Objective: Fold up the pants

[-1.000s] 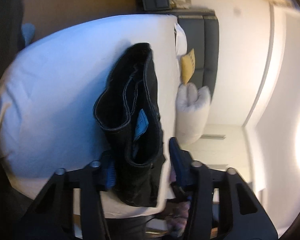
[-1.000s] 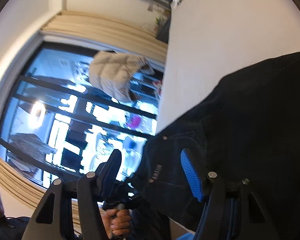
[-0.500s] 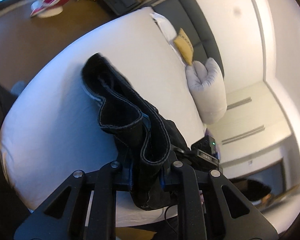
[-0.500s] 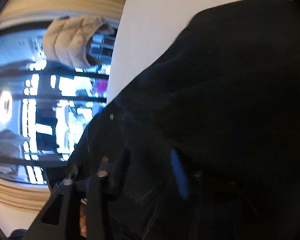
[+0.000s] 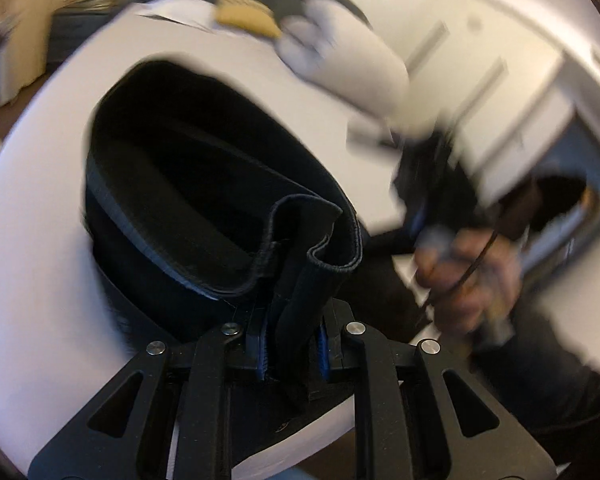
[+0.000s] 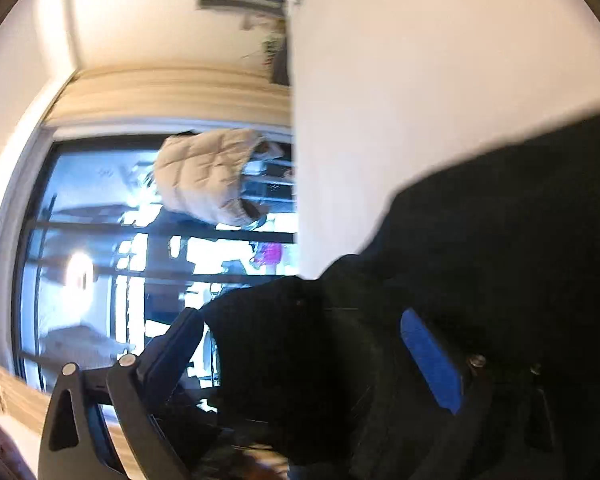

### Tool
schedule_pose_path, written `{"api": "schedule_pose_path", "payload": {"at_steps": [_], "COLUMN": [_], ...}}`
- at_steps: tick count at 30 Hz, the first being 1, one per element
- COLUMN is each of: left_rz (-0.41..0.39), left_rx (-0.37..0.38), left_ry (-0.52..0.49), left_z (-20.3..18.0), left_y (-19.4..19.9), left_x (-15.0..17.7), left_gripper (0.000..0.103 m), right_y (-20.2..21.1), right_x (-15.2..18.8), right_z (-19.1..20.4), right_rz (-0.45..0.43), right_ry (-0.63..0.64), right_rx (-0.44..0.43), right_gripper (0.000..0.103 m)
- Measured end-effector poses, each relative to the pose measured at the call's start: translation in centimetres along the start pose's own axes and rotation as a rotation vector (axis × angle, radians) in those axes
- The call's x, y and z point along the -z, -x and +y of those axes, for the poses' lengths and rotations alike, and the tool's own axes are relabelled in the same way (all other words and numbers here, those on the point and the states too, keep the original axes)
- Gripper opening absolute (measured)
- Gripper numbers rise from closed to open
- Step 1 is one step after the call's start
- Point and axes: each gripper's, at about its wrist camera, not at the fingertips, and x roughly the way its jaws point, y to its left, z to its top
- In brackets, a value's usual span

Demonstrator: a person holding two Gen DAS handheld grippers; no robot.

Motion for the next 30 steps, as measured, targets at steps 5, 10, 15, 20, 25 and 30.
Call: {"api": "schedule_pose_path", "payload": {"at_steps": [5, 10, 15, 20, 25, 30], "left_rz": [0.117, 0.152, 0.137, 0.098, 0.075, 0.077], "left_rx": [-0.011, -0.072, -0.197, -0.339, -0.359, -0.338], "left_ry": [-0.181, -0.32, -0.535, -0.831, -0.967, -0.971], "left_z": [-5.6, -8.7, -12.3, -16.5, -18.6, -19.3], "left_y": [-4.9, -6.8, -8.1, -9.5, -9.9, -9.1], "left_x": [1.4, 2.0, 2.9, 6.0, 8.1, 9.7], "left_gripper": [0.016, 0.016, 0.016, 0.016, 0.016, 0.016], "right_y": [1.7, 2.3, 2.5, 2.1, 2.2, 3.2], "right_x": [1.2, 2.7, 2.7, 2.0, 1.4, 0.5], "right_z": [2.5, 0.4, 0.5, 1.3, -0.1, -2.7], "right_rz": [0.076, 0.122, 0.123, 0.135, 0.155, 0.128], "right_ry": [0.14, 0.121, 0.118, 0.138, 0.124, 0.017], "right_rx": [0.094, 0.178, 0.173, 0.213, 0.27, 0.218], "right_gripper": [0.103, 0.103, 0.103, 0.096, 0.077, 0.071]}}
